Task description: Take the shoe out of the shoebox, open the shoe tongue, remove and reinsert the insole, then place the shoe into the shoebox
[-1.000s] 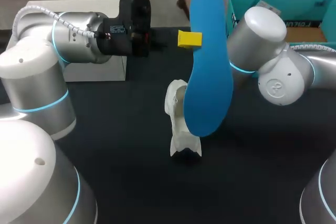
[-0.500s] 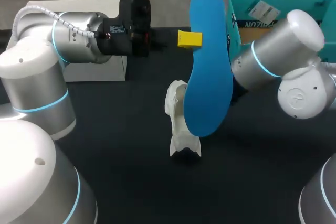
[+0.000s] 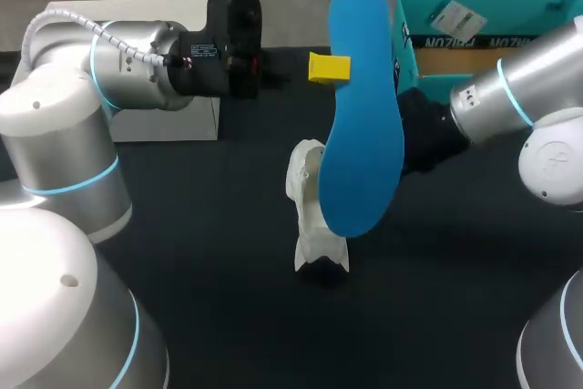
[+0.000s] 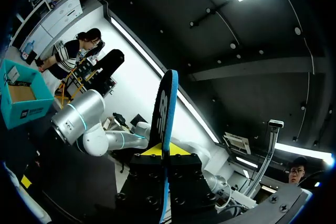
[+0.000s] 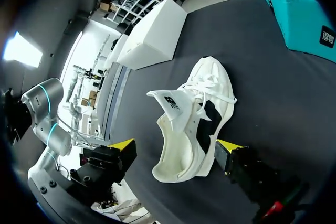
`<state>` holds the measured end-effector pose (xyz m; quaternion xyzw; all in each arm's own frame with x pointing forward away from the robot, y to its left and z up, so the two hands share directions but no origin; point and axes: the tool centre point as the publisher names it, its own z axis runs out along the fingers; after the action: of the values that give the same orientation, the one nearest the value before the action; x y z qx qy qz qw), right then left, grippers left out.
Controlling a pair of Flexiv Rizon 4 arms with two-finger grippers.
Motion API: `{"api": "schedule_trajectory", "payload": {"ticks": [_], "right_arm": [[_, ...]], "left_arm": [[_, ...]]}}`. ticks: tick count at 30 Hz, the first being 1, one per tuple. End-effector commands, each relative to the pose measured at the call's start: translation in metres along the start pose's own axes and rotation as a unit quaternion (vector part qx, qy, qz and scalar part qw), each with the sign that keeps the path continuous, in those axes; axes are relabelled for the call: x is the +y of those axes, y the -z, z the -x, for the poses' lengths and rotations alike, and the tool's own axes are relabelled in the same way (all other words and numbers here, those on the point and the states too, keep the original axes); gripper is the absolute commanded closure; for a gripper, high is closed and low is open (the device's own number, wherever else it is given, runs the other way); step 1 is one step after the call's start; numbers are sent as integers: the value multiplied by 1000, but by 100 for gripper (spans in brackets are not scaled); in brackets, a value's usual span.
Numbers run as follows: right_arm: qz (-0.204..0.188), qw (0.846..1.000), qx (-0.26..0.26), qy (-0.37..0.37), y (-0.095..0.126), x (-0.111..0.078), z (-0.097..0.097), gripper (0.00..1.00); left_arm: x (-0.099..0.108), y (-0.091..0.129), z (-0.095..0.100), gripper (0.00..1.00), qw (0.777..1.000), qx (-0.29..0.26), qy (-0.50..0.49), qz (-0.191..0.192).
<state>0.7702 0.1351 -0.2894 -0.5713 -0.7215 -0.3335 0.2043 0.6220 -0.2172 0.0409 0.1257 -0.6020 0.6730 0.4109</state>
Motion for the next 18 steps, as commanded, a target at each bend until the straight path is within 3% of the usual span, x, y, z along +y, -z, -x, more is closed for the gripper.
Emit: {"api": "schedule_trajectory", "payload": {"ticks": [1, 7, 11, 14, 18], "right_arm": [[2, 1000, 0, 0, -2, -1, 0, 0], [2, 1000, 0, 0, -2, -1, 0, 0], [52, 981, 177, -64, 20, 5, -2, 0], [64, 969, 225, -78, 38, 11, -4, 0], [58, 962, 251, -85, 54, 19, -14, 0]], "left_arm": [[0, 0, 0, 100, 1000, 0, 0, -1], [0, 0, 0, 100, 1000, 0, 0, -1], [0, 0, 0, 100, 1000, 0, 0, -1], [0, 0, 0, 100, 1000, 0, 0, -1], [0, 0, 0, 100, 1000, 0, 0, -1]]}}
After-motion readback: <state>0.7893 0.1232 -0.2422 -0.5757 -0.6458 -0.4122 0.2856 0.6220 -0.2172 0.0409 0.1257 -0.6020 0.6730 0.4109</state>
